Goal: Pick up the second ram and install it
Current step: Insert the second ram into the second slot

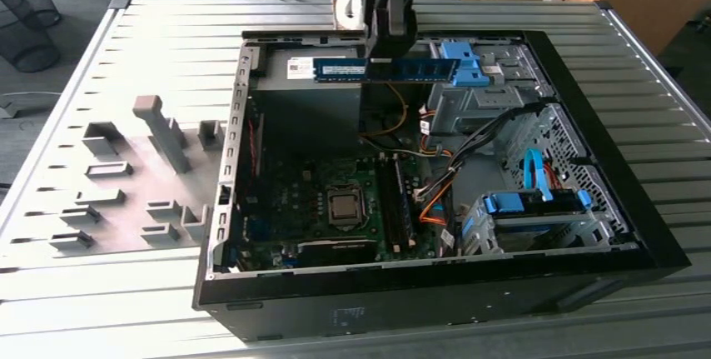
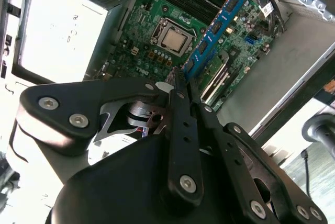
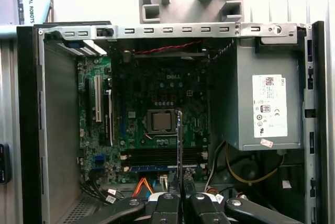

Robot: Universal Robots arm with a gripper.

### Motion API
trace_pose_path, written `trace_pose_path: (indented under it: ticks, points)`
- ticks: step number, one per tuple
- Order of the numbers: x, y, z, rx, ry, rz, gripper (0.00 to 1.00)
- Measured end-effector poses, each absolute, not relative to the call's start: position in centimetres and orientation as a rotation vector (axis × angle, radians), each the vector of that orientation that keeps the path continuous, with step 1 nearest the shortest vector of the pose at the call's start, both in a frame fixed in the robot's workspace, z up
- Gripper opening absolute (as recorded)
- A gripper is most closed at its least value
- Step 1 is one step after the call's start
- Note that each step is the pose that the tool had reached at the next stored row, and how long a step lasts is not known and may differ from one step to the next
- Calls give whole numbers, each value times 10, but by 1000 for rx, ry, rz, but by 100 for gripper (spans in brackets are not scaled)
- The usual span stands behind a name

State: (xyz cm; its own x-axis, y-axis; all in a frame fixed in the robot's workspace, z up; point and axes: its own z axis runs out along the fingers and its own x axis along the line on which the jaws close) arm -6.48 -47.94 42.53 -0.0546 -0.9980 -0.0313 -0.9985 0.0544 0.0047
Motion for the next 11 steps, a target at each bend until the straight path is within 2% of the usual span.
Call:
trace_pose_path:
  ticks: [11]
  points:
    - [-65, -479, 425, -2120, 2291, 39, 14]
